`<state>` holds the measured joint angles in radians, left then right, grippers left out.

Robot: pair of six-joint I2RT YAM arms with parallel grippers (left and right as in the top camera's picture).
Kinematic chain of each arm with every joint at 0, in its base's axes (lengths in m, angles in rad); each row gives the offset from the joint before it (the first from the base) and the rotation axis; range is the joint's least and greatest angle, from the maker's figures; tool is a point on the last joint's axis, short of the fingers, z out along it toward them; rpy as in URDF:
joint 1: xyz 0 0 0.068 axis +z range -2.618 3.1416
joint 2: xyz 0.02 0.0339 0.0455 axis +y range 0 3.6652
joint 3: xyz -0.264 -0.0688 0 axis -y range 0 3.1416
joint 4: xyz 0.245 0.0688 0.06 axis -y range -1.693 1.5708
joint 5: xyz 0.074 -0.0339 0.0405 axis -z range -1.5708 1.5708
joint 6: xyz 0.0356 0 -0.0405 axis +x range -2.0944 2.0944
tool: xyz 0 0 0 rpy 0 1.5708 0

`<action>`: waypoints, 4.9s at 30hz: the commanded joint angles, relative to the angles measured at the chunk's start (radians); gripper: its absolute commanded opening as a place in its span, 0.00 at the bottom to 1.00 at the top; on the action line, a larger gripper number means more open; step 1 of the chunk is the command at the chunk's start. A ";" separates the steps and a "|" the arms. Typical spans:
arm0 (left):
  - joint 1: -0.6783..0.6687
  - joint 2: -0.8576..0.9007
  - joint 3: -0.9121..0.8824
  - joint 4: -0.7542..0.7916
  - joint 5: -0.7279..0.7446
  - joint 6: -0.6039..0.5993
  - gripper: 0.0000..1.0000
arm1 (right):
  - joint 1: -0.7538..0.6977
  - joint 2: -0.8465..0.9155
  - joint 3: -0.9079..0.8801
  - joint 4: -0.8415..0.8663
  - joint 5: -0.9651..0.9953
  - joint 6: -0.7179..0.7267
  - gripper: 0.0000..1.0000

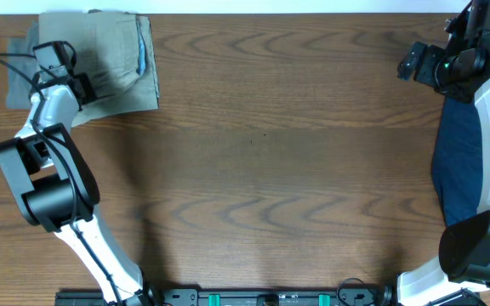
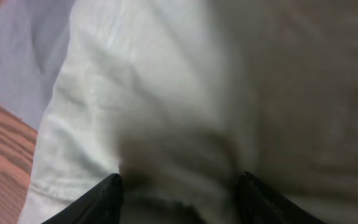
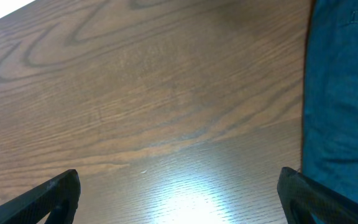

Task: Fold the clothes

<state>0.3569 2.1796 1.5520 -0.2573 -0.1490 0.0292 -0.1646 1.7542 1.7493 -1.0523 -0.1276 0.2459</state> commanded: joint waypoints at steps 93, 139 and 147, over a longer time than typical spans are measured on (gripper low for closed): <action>-0.258 -2.178 -1.547 0.402 0.476 -0.105 0.98 | -0.005 -0.002 0.003 0.000 -0.004 0.011 0.99; -0.298 -2.169 -1.548 0.209 0.398 -0.105 0.98 | 0.013 -0.028 0.003 0.000 -0.003 0.011 0.99; -0.298 -2.169 -1.548 0.209 0.398 -0.105 0.98 | 0.086 -0.243 0.003 0.000 -0.004 0.011 0.99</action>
<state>0.0635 0.0113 0.0177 -0.0071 0.2470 -0.0803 -0.1078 1.6371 1.7424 -1.0534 -0.1268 0.2493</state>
